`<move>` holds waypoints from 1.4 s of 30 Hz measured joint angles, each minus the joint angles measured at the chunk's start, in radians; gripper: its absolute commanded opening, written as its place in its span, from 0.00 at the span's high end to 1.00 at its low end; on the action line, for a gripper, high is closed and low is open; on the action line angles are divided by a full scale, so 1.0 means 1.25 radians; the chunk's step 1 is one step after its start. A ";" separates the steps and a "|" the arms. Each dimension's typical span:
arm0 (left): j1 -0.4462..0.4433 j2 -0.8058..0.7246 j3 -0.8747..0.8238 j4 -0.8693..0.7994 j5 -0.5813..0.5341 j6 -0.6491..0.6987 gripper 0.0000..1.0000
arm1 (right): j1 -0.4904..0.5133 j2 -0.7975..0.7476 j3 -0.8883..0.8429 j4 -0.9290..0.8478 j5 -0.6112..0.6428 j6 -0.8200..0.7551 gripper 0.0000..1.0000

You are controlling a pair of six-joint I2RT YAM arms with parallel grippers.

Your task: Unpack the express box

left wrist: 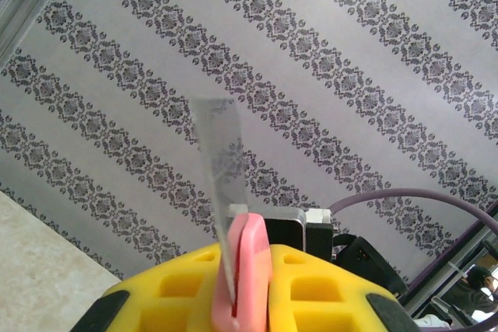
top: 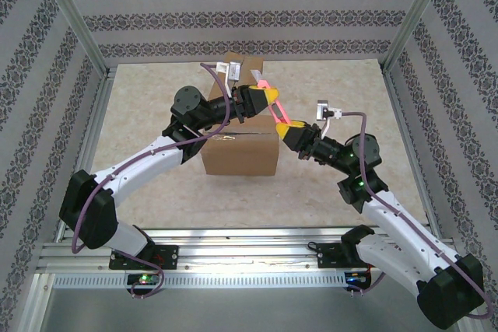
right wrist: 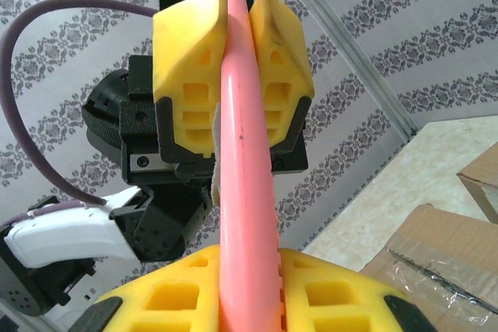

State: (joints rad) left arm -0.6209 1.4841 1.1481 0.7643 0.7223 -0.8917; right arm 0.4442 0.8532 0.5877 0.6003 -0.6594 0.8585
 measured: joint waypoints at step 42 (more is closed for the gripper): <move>-0.006 -0.009 0.004 -0.044 0.031 0.014 1.00 | -0.082 0.102 0.234 -0.409 -0.294 -0.252 1.00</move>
State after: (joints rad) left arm -0.6281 1.4734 1.1526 0.7097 0.7609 -0.8742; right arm 0.3420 0.9810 0.8799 0.0891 -1.0267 0.5434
